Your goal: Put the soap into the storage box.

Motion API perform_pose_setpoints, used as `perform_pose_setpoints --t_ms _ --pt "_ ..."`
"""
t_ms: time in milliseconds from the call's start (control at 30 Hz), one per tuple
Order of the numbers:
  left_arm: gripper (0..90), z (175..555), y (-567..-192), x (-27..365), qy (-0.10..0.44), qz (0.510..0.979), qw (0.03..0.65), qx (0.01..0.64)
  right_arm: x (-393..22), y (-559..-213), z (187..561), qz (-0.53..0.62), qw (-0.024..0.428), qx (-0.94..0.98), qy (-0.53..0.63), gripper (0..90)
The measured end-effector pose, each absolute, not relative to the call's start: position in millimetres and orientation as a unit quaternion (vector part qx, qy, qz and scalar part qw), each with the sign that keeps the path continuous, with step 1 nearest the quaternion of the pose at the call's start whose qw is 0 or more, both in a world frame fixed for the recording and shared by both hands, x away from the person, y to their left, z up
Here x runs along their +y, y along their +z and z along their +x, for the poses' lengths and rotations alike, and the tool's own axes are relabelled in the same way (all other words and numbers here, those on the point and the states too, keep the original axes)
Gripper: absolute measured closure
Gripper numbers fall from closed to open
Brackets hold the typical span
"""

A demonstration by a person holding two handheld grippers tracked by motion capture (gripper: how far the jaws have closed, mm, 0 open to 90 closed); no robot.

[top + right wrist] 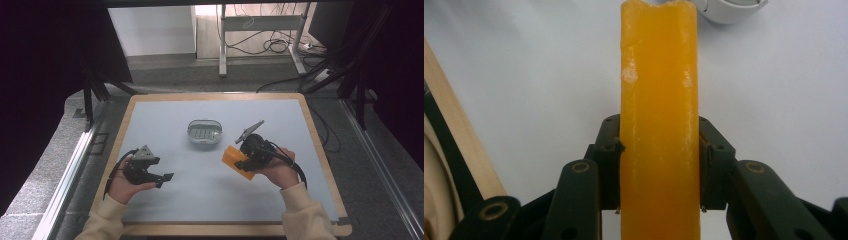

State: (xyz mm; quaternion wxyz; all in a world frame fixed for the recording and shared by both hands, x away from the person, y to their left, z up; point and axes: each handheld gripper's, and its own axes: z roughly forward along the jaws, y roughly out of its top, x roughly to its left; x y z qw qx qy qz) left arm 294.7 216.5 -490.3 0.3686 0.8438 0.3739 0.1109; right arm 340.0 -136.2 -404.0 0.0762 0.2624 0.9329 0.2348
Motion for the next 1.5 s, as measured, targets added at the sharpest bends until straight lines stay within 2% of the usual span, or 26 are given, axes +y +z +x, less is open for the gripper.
perform_pose_setpoints --t_ms 933,1500 --pt "18.8 292 -486 214 0.102 0.842 0.380 0.368 -114 -400 384 0.259 0.084 0.933 0.236 61.7" --pt "18.8 293 -486 216 0.104 0.842 0.378 0.370 -100 -390 398 0.237 0.095 0.937 0.238 61.7"
